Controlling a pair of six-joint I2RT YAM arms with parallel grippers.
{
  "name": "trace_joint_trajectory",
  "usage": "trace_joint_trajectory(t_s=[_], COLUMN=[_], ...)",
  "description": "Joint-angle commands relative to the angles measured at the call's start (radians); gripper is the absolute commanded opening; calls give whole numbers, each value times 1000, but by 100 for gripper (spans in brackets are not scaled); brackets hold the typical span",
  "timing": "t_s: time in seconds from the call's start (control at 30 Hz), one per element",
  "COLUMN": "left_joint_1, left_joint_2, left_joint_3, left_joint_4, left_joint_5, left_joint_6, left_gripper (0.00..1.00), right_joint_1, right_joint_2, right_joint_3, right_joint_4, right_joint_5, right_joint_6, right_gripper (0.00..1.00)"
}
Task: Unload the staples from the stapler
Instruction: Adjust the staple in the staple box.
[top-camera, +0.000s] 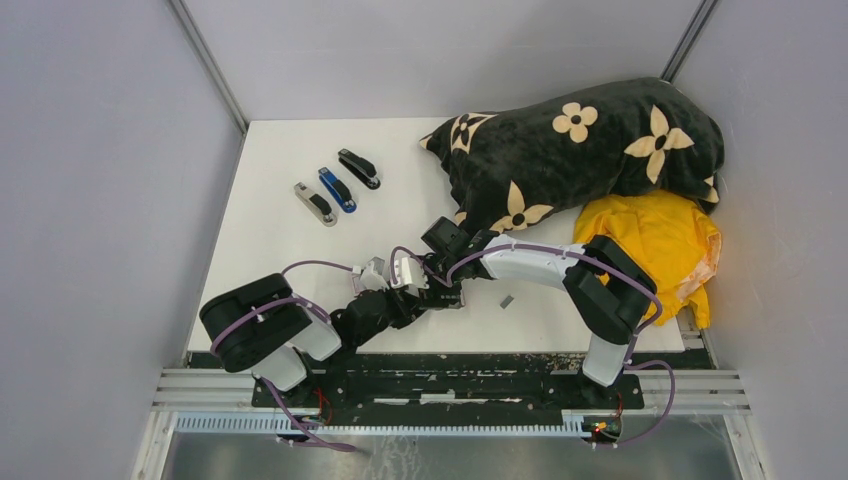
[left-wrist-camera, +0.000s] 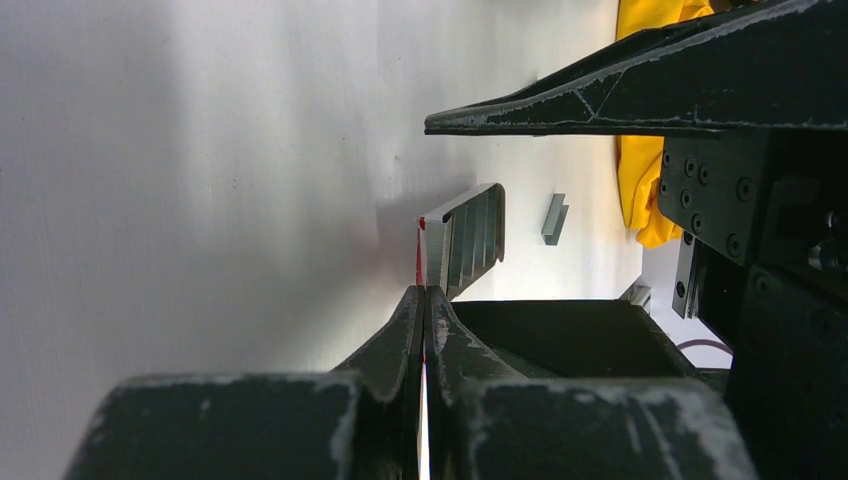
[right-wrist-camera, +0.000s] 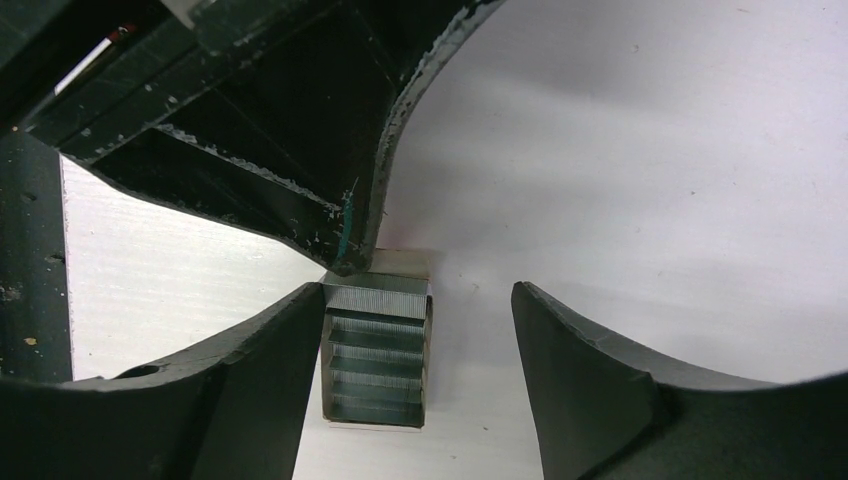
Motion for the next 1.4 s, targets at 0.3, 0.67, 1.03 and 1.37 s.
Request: trace_joint_trajectory(t_s=[0.3, 0.67, 1.03, 1.37], left_joint_1=[6, 6, 6, 6], left_joint_2=[12, 18, 17, 31], left_joint_3=[-3, 0, -2, 4], left_joint_4=[54, 51, 48, 49], left_joint_5=[1, 0, -5, -1], left_joint_6=[26, 25, 20, 19], left_gripper=[3, 3, 3, 3], right_joint_1=[3, 2, -2, -9], right_joint_2=[-48, -63, -76, -85], right_joint_3=[44, 59, 69, 74], right_joint_4=[1, -18, -25, -19], right_joint_5=[25, 15, 26, 51], right_joint_6=[8, 20, 29, 49], right_gripper=[70, 64, 62, 61])
